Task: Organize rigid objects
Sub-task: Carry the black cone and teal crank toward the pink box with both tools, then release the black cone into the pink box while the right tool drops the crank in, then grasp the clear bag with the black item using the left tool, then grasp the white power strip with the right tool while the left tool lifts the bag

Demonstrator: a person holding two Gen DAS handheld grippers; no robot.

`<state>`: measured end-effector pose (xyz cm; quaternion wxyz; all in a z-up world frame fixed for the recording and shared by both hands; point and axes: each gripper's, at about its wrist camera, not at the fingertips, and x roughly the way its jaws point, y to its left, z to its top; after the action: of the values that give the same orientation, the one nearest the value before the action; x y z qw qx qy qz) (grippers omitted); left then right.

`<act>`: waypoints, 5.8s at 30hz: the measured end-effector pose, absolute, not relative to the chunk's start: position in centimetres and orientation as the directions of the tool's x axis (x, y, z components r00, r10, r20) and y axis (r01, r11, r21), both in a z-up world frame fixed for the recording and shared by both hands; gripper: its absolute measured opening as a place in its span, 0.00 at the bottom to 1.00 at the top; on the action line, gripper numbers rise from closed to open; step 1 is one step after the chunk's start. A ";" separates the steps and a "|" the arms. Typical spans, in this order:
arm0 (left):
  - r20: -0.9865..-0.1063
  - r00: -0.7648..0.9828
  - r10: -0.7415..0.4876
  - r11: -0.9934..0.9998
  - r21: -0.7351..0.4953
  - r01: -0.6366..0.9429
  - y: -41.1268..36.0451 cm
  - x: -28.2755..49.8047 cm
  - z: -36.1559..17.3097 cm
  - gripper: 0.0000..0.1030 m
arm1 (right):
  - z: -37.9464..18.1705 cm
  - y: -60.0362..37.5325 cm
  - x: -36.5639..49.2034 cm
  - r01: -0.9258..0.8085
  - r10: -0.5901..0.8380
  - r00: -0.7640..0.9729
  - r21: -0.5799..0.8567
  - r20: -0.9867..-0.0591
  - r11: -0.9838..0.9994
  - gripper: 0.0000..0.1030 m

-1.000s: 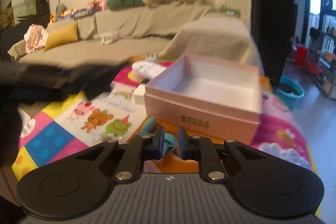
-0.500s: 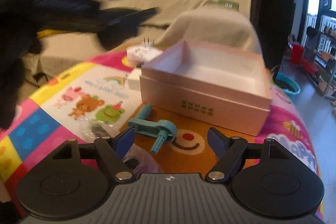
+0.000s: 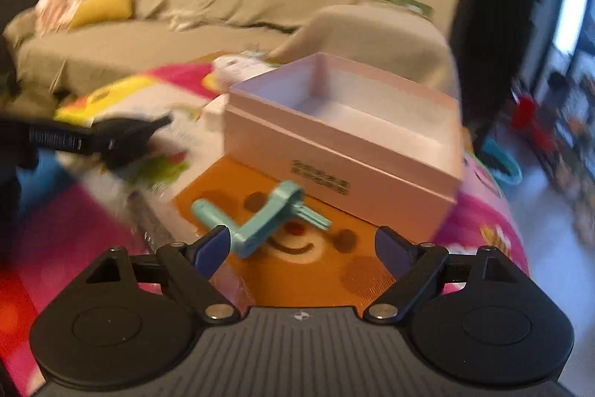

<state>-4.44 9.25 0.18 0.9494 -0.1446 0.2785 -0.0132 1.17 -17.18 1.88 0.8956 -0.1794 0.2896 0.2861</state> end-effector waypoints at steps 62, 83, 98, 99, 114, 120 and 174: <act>-0.346 0.902 -0.259 0.961 -0.188 0.204 2.6 4.7 11.3 0.51 | 6.8 -21.7 -1.5 -0.496 0.433 0.758 0.001 -0.487 0.869 0.70; -0.529 0.803 -0.275 0.961 -0.187 0.205 8.6 -5.4 3.3 0.51 | 4.6 -20.0 4.6 -0.392 0.358 0.772 0.050 -0.526 0.919 0.83; -0.600 0.796 -0.079 0.868 -0.434 -0.240 12.1 12.7 4.6 0.51 | 0.9 -19.4 2.4 -0.425 0.378 0.728 0.056 -0.572 0.903 0.83; -0.620 0.782 -0.066 0.876 -0.411 -0.252 11.9 13.9 4.4 0.51 | 0.9 -19.4 2.6 -0.420 0.376 0.724 0.063 -0.578 0.905 0.83; -0.678 0.721 -0.145 0.942 -0.318 -0.110 10.8 18.3 2.6 0.48 | 0.2 -20.0 3.4 -0.374 0.357 0.694 0.110 -0.626 0.921 0.83; -0.667 0.712 -0.219 0.951 -0.311 0.002 11.9 13.1 2.4 0.47 | 0.2 -20.2 3.5 -0.372 0.361 0.690 0.120 -0.628 0.920 0.83; -0.642 0.713 -0.282 0.957 -0.139 0.253 7.8 -11.3 1.8 0.25 | 2.7 -13.8 2.7 -0.499 0.511 0.631 0.199 -0.583 0.844 0.87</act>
<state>-11.33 7.82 1.81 0.9252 -0.0204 0.3502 -0.1447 2.65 -13.76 2.69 0.9031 0.0094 0.3259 0.2794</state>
